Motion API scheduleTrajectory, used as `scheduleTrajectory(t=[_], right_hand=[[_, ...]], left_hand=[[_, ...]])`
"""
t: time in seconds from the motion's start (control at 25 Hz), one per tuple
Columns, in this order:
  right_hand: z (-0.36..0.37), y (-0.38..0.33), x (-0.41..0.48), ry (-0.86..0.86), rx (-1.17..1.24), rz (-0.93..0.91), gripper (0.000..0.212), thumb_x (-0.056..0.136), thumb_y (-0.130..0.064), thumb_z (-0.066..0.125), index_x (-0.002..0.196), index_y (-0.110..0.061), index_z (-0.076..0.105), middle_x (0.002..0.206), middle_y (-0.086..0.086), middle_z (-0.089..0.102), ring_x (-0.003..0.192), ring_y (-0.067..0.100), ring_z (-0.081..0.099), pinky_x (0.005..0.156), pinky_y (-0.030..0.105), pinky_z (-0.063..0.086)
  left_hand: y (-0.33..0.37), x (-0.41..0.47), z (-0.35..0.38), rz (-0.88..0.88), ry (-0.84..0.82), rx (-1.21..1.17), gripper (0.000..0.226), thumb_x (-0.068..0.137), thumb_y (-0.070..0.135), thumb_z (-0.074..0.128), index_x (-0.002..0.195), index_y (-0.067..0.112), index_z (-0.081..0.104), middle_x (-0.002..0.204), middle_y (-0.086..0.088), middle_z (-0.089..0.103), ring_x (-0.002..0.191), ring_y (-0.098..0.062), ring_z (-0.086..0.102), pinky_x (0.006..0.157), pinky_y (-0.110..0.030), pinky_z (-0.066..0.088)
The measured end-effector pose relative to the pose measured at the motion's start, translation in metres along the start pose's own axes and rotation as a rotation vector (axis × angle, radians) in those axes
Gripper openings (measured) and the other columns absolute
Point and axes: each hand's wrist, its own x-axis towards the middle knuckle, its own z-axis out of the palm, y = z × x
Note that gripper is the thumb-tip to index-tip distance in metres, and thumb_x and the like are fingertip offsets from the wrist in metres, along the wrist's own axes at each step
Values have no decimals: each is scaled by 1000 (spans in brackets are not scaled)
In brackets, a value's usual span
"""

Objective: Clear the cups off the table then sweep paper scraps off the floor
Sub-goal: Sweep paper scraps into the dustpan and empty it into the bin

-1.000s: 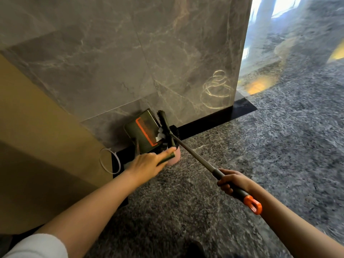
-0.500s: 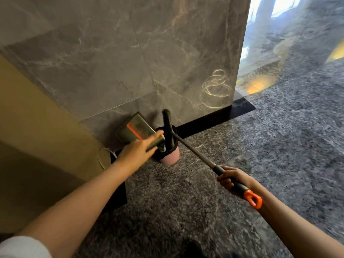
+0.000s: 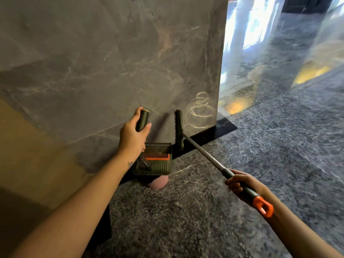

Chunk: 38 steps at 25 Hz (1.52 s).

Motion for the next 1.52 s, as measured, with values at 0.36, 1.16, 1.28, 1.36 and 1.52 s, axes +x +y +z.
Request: scheduleTrajectory(t=[0.36, 1.16, 1.28, 1.36, 1.52], right_hand=[[-108, -43, -92, 342, 393, -210, 25, 96, 3, 22, 94, -3, 45, 59, 7, 35, 27, 8, 39, 25, 11, 31], [-516, -194, -306, 825, 1116, -569, 32, 92, 3, 23, 66, -4, 39, 40, 7, 39, 22, 7, 38, 24, 10, 29], [-576, -219, -332, 891, 1249, -685, 36, 98, -5, 24, 66, -3, 41, 48, 7, 38, 23, 7, 38, 24, 10, 29], [-620, -246, -356, 939, 1324, -735, 35, 98, -5, 24, 67, -3, 41, 50, 8, 38, 22, 7, 39, 23, 11, 29], [-693, -299, -409, 992, 1430, -785, 33, 99, -5, 24, 69, -5, 39, 38, 7, 39, 21, 6, 39, 23, 12, 30]], left_hand=[[71, 6, 195, 146, -471, -140, 56, 92, 17, 60, 143, 26, 40, 76, -19, 63, 49, -21, 55, 48, -27, 44], [377, -159, 794, 375, -1583, -76, 74, 93, 23, 58, 149, 39, 12, 71, -3, 61, 43, -12, 49, 47, -28, 44], [430, -199, 881, 471, -1732, -65, 71, 94, 24, 58, 150, 34, 15, 86, -8, 67, 44, -7, 52, 46, -21, 43], [469, -223, 940, 542, -1799, -49, 68, 93, 23, 58, 150, 29, 20, 86, -7, 67, 46, -6, 54, 46, -18, 43], [545, -267, 1038, 685, -1897, -8, 61, 93, 21, 59, 146, 20, 29, 104, -16, 66, 53, -5, 56, 48, -10, 39]])
